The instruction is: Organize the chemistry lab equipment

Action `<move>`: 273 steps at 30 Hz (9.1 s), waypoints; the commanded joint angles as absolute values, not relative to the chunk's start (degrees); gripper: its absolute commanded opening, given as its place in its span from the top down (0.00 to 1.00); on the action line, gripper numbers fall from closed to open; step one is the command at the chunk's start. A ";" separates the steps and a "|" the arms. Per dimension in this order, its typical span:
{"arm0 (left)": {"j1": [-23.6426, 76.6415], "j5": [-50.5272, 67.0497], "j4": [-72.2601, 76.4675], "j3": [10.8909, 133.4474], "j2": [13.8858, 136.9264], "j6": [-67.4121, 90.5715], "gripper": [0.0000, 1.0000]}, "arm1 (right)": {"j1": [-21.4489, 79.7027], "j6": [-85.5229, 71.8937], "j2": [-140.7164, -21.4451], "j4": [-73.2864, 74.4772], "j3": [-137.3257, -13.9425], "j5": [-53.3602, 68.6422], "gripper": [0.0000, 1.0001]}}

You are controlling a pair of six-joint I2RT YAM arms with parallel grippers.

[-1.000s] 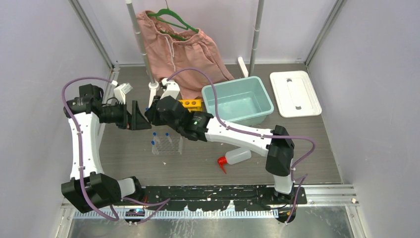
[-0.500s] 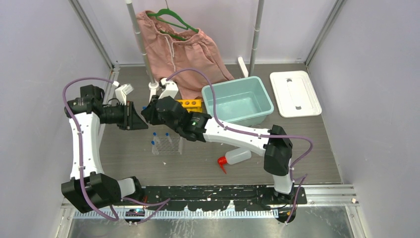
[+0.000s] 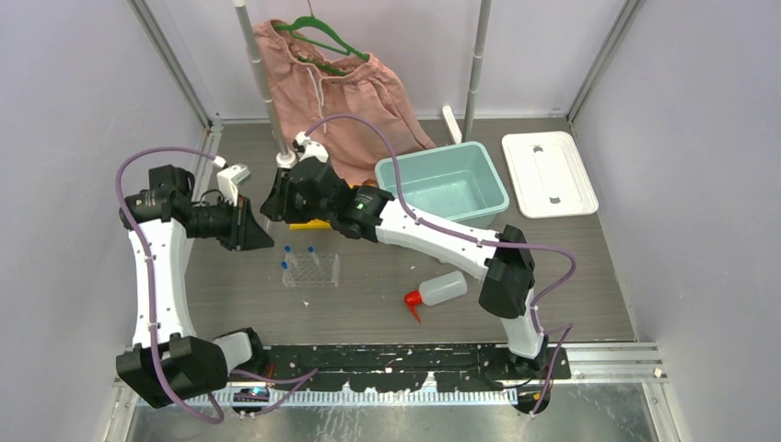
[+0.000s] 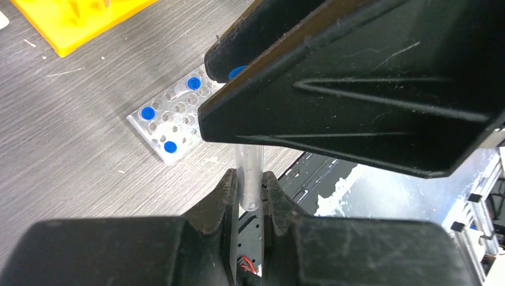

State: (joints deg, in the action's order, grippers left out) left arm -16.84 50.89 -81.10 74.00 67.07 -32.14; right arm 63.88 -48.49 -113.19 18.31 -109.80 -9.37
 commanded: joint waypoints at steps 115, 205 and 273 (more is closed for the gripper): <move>-16.70 30.38 -73.24 75.00 75.56 -19.89 0.01 | 74.08 -12.72 -107.37 -25.16 -65.52 -33.49 0.99; -16.71 35.72 -75.09 77.42 76.04 -16.32 0.15 | 35.77 -36.15 -77.75 20.95 -45.19 -37.28 0.62; -16.74 36.38 -81.93 78.24 69.05 -22.57 0.30 | 22.54 -23.01 -116.52 42.81 -104.97 -23.11 0.99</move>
State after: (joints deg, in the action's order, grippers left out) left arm -16.71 35.16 -80.95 76.47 70.83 -20.99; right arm 23.31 -25.63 -115.13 46.44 -103.15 -24.69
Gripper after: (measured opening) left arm 0.703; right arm 0.137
